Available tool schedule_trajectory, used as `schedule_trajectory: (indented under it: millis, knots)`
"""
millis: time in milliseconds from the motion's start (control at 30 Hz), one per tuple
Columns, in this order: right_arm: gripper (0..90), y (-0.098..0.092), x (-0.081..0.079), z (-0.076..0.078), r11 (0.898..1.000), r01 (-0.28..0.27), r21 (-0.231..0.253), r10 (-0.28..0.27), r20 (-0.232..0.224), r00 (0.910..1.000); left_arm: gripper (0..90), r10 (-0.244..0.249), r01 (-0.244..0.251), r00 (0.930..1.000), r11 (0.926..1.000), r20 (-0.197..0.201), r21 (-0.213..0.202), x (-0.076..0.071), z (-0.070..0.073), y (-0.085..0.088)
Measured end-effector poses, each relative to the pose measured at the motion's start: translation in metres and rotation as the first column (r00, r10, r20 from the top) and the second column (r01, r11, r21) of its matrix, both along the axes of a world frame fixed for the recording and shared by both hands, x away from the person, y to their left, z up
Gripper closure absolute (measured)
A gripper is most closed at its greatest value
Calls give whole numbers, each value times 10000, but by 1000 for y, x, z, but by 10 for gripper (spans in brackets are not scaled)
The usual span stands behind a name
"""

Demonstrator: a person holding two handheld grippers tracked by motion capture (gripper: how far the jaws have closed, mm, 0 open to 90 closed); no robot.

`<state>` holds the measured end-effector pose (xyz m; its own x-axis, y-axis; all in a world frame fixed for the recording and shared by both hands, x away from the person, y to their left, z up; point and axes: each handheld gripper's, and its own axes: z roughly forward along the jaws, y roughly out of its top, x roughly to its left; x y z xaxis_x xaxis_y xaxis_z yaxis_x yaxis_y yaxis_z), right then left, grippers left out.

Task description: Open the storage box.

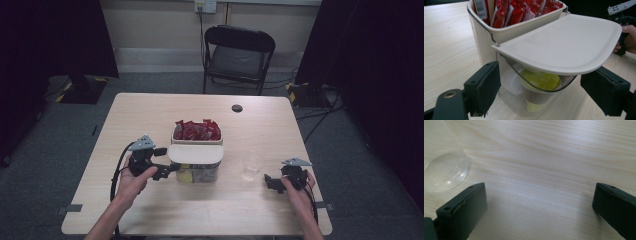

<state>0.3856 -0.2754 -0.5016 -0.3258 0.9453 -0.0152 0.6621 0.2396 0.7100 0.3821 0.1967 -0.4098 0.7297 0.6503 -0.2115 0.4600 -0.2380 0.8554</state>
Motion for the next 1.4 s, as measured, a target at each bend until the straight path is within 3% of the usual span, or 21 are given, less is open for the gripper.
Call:
schedule_trajectory:
  millis: [333,367,700,733,867,1167,1267,1400]
  knots:
    - [0,0,0,0,10000,4,4,-4,-1,10000,163,42,-43,10000,9999,64,128,6,6,2]
    - [0,0,0,0,10000,-2,0,2,-1,10000,163,33,-33,10000,10000,35,-20,7,7,2]
    - [0,0,0,0,10000,0,1,0,-2,10000,162,88,-88,10000,9999,26,-99,12,9,1]
    - [0,0,0,0,10000,1,1,-1,-1,10000,163,12,-12,10000,10000,-15,41,14,10,0]
    - [0,0,0,0,10000,5,-3,-5,1,10000,165,50,-50,9999,10000,120,-5,16,14,1]
    - [0,0,0,0,10000,3,-2,-3,-2,10000,158,-72,72,10000,10000,29,43,23,18,2]
    - [0,0,0,0,10000,3,-3,-3,-2,10000,158,-52,50,9999,9999,148,162,28,25,2]
    - [0,0,0,0,10000,4,0,-4,-2,10000,159,-67,69,9999,9999,158,-148,31,27,2]
